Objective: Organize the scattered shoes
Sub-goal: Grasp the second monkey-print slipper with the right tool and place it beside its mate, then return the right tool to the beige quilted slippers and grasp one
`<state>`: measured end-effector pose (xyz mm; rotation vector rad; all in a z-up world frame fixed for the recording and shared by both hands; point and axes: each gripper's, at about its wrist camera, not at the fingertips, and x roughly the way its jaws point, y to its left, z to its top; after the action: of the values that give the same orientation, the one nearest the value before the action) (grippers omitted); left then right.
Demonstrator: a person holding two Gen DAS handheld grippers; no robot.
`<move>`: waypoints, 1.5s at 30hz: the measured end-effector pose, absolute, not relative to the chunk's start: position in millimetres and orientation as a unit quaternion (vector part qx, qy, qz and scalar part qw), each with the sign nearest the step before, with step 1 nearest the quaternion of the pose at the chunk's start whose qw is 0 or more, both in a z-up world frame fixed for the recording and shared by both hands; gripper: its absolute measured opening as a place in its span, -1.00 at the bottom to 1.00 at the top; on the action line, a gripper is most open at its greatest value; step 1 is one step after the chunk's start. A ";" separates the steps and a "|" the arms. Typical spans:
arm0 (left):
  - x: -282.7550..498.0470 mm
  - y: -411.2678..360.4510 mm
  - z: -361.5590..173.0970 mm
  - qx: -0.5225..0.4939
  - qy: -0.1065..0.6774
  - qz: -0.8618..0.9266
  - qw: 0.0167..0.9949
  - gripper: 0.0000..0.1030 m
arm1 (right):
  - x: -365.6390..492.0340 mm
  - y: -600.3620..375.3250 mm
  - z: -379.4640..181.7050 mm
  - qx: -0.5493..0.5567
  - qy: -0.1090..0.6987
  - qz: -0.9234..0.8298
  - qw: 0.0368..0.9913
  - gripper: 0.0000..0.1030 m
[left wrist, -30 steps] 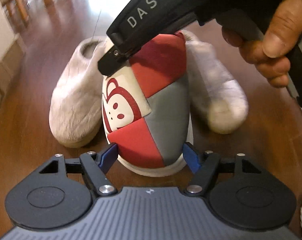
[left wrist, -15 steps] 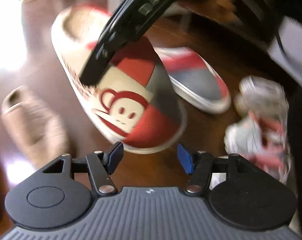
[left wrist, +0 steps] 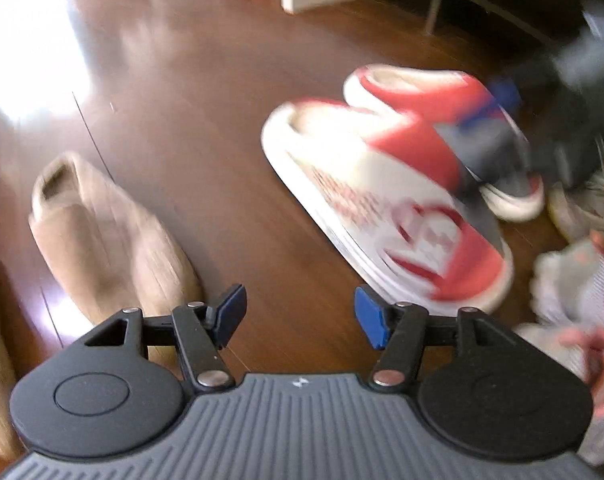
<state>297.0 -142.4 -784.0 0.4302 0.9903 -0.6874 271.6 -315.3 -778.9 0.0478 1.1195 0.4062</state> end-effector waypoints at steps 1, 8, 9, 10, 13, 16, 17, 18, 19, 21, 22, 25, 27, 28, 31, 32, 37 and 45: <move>303.6 -144.8 -782.7 0.209 0.457 -0.315 0.805 0.22 | 270.3 -313.3 -785.1 0.022 0.530 0.183 0.827 0.77; 312.1 -163.4 -796.3 0.225 0.463 -0.328 0.792 0.23 | 276.3 -294.4 -814.1 -0.007 0.509 0.154 0.847 0.80; 310.0 -166.4 -800.5 0.228 0.464 -0.331 0.789 0.23 | 276.1 -292.8 -814.6 -0.002 0.511 0.149 0.847 0.64; 308.0 -169.0 -804.2 0.232 0.465 -0.333 0.787 0.23 | 274.8 -293.0 -815.0 -0.002 0.512 0.145 0.847 0.56; 297.6 -179.5 -814.0 0.236 0.469 -0.347 0.777 0.23 | 267.2 -304.4 -815.6 0.005 0.523 0.112 0.845 0.51; 291.9 -186.3 -816.6 0.234 0.470 -0.360 0.771 0.23 | 266.2 -309.0 -820.4 0.002 0.526 0.108 0.843 0.50; 290.5 -187.4 -816.4 0.234 0.469 -0.363 0.770 0.23 | 265.8 -310.1 -820.3 -0.002 0.528 0.112 0.842 0.50; 289.1 -188.4 -816.2 0.234 0.469 -0.365 0.769 0.23 | 266.5 -310.1 -820.6 -0.003 0.531 0.115 0.839 0.56; 287.7 -189.4 -816.0 0.234 0.469 -0.367 0.768 0.23 | 267.9 -310.9 -820.4 -0.001 0.537 0.116 0.836 0.65; 286.4 -187.3 -814.2 0.230 0.470 -0.367 0.769 0.23 | 271.0 -313.7 -815.8 0.011 0.558 0.111 0.822 0.69; 285.8 -184.3 -812.4 0.226 0.471 -0.366 0.771 0.23 | 270.4 -316.6 -811.9 0.011 0.562 0.109 0.820 0.70; 282.7 -153.9 -802.0 0.202 0.477 -0.336 0.786 0.23 | 265.0 -316.9 -787.2 -0.003 0.542 0.091 0.835 0.71; 280.4 -127.0 -796.5 0.175 0.489 -0.308 0.797 0.23 | 263.1 -313.0 -769.7 -0.016 0.520 0.078 0.850 0.81; 278.8 -114.0 -794.6 0.162 0.496 -0.293 0.801 0.23 | 262.7 -310.4 -761.2 -0.023 0.509 0.072 0.857 0.83; 273.2 -85.7 -790.2 0.135 0.503 -0.260 0.813 0.23 | 263.9 -301.2 -742.9 -0.026 0.482 0.073 0.873 0.75; 271.8 -76.9 -789.2 0.126 0.506 -0.249 0.816 0.23 | 268.5 -292.4 -740.1 -0.018 0.476 0.098 0.874 0.66; 273.8 -28.7 -791.1 0.071 0.521 -0.187 0.830 0.23 | 314.7 -223.2 -752.7 -0.004 0.482 0.230 0.845 -0.35; 284.6 2.8 -788.0 0.068 0.524 -0.163 0.833 0.23 | 428.4 -115.9 -813.2 0.083 0.481 0.258 0.834 0.59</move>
<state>284.6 2.8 -788.0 0.1436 1.1106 -0.3461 428.4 -115.9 -813.2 0.1761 1.0183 0.5466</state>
